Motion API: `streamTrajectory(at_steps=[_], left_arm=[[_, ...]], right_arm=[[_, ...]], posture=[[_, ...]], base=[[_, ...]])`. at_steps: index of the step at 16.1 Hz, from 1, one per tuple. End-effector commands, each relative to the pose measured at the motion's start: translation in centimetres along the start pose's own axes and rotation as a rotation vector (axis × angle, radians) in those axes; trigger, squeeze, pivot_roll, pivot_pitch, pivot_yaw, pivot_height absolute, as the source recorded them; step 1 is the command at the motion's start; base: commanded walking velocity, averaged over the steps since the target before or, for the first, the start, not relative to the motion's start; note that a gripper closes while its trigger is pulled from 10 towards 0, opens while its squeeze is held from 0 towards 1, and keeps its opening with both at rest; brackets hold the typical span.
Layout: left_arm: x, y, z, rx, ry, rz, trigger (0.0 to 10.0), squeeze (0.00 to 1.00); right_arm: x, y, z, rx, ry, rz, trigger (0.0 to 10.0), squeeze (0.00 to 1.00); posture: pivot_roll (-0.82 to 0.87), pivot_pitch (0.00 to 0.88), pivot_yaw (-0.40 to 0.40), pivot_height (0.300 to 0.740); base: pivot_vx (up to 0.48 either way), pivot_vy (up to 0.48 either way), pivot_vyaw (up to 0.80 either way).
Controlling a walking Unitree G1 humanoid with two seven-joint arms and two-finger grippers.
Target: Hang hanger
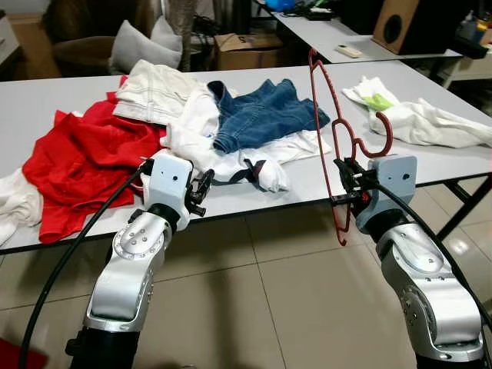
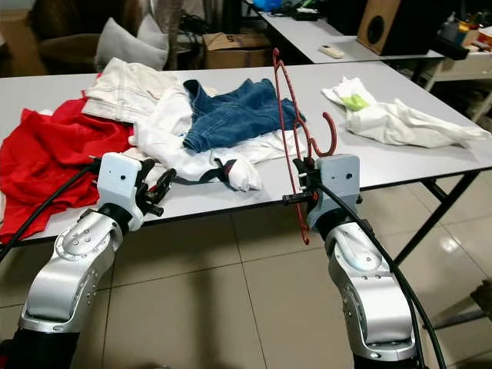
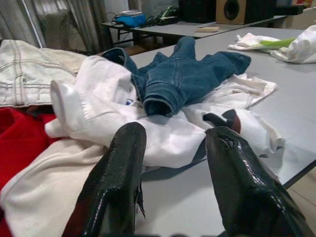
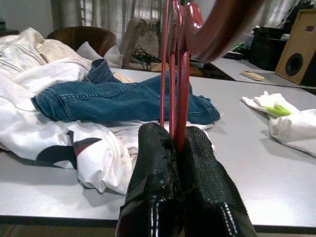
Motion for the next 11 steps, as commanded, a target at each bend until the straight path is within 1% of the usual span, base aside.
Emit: streamTrajectory(at_steps=[1,2,6,9,11], left_arm=[[0.1,0.08,0.17,0.009,0.003,-0.003,10.0,0.0],[0.19,0.07,0.09,0.008,0.004,-0.006,10.0,0.0],[0.03,0.08,-0.09,0.005,-0.001,-0.005,10.0,0.0],[-0.03,0.06,-0.13,0.004,-0.001,-0.003,10.0,0.0],[-0.26,-0.03,-0.22,0.0,-0.009,0.006,10.0,0.0]], right_arm=[[0.08,0.09,0.02,0.0,-0.004,-0.001,10.0,0.0],[0.22,0.06,-0.24,-0.016,-0.008,-0.009,10.0,0.0],[0.69,0.06,-0.55,-0.03,0.014,-0.028,10.0,0.0],[0.49,0.11,-0.53,-0.026,0.016,-0.019,10.0,0.0],[0.06,0.1,-0.29,-0.012,0.007,0.003,10.0,0.0]], posture=[[-0.13,0.0,-0.005,0.74],[-0.13,0.0,-0.004,0.74],[-0.13,0.0,-0.004,0.74],[-0.13,0.0,-0.004,0.74],[-0.12,0.0,-0.005,0.74]], base=[[0.0,0.0,0.0],[0.0,0.0,0.0],[0.0,0.0,-0.77],[0.0,0.0,-0.8],[0.0,0.0,0.0]])
Point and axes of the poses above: a point about 5 cm out from each wrist's last joint towards the gripper, its own y axis pointing out of the wrist towards the gripper, its own z axis along the axis of the wrist's last joint, x = y × z, the point moved 5 cm from there along y, pointing out of the wrist towards the gripper, and after that the axes turned 8 degrees about -y, right-handed, at the moved point
